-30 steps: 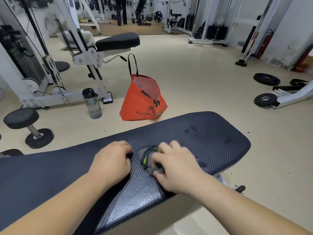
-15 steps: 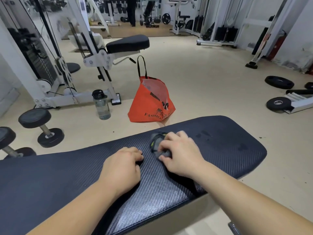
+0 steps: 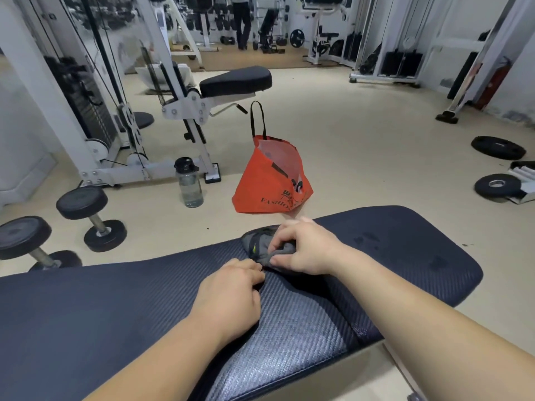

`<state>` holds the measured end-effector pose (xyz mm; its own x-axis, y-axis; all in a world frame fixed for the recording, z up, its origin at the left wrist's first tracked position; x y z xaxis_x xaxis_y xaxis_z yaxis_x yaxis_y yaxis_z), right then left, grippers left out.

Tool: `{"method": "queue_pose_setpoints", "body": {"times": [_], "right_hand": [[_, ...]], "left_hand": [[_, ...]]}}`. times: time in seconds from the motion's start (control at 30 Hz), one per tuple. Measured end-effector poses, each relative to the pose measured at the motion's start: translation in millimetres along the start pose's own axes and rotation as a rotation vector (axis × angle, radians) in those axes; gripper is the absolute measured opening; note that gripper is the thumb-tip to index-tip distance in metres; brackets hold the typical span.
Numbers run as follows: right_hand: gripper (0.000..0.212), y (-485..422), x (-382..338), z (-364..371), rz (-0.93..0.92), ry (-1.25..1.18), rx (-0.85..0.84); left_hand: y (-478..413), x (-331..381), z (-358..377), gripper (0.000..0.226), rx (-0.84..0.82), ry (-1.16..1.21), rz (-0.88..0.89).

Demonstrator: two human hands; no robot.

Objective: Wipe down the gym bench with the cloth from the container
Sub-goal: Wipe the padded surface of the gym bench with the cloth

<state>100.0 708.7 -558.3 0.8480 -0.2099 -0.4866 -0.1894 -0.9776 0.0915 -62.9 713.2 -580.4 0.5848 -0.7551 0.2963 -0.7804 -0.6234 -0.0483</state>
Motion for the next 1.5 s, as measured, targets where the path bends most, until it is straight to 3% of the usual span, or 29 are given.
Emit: {"method": "queue_pose_setpoints", "body": {"times": [0.13, 0.2, 0.3, 0.37, 0.4, 0.47, 0.53, 0.7, 0.9, 0.97, 1.07, 1.17, 1.27, 1.33, 1.43, 1.5], "right_hand": [[0.023, -1, 25, -18, 0.235, 0.345, 0.278], [0.017, -2, 20, -11, 0.195, 0.329, 0.235], [0.007, 7, -2, 1, 0.018, 0.076, -0.050], [0.009, 23, -4, -1, 0.013, 0.078, -0.151], [0.008, 32, 1, -5, 0.045, 0.128, -0.098], [0.010, 54, 11, -14, 0.120, 0.339, 0.180], [0.018, 78, 7, -7, 0.132, 0.460, 0.309], [0.012, 124, -13, 9, -0.133, 0.343, 0.113], [0.032, 141, 62, -32, 0.377, 0.529, 0.176], [0.032, 144, 59, -28, 0.348, 0.505, 0.131], [0.012, 148, 47, -27, 0.206, 0.371, 0.047], [0.009, 142, 86, -55, 0.410, 0.304, 0.085], [0.034, 138, 108, -62, 0.587, 0.445, 0.067], [0.046, 135, 85, -46, 0.478, 0.515, 0.005], [0.020, 136, 49, -30, 0.190, 0.412, 0.014], [0.013, 132, 65, -38, 0.230, 0.267, 0.047]], "left_hand": [[2, 3, 1, 0.048, 0.018, 0.011, 0.016], [2, 3, 1, 0.048, 0.033, 0.014, 0.017], [2, -2, 1, 0.050, 0.035, 0.038, 0.010], [3, -7, 3, 0.054, 0.042, 0.050, 0.013], [4, -8, 3, 0.054, 0.043, 0.046, 0.010], [4, -7, 3, 0.049, 0.048, 0.035, -0.003], [-1, -5, -2, 0.043, 0.053, 0.001, -0.028], [-26, 4, -5, 0.035, -0.022, -0.050, -0.063], [-57, 53, 5, 0.036, 0.006, 0.010, 0.059], [-65, 71, 14, 0.034, 0.000, 0.020, 0.077], [-73, 86, 26, 0.036, -0.006, 0.002, 0.100], [-75, 91, 29, 0.035, -0.043, -0.089, 0.110], [-76, 94, 26, 0.031, -0.041, -0.134, 0.109], [-78, 97, 25, 0.029, -0.030, -0.159, 0.107], [-78, 93, 26, 0.030, -0.018, -0.151, 0.099], [-75, 91, 26, 0.034, -0.002, -0.137, 0.108]]}}
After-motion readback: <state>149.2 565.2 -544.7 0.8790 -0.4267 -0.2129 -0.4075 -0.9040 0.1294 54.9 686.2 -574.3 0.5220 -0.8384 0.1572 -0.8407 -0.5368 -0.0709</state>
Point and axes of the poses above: each hand's wrist, its own y-axis away from the middle knuckle, its own z-axis out of the palm, x = y × z, the point moved 7 cm from there along -y, towards the middle knuckle, and after that the axes turned 7 degrees about z, right-handed, at the moved point
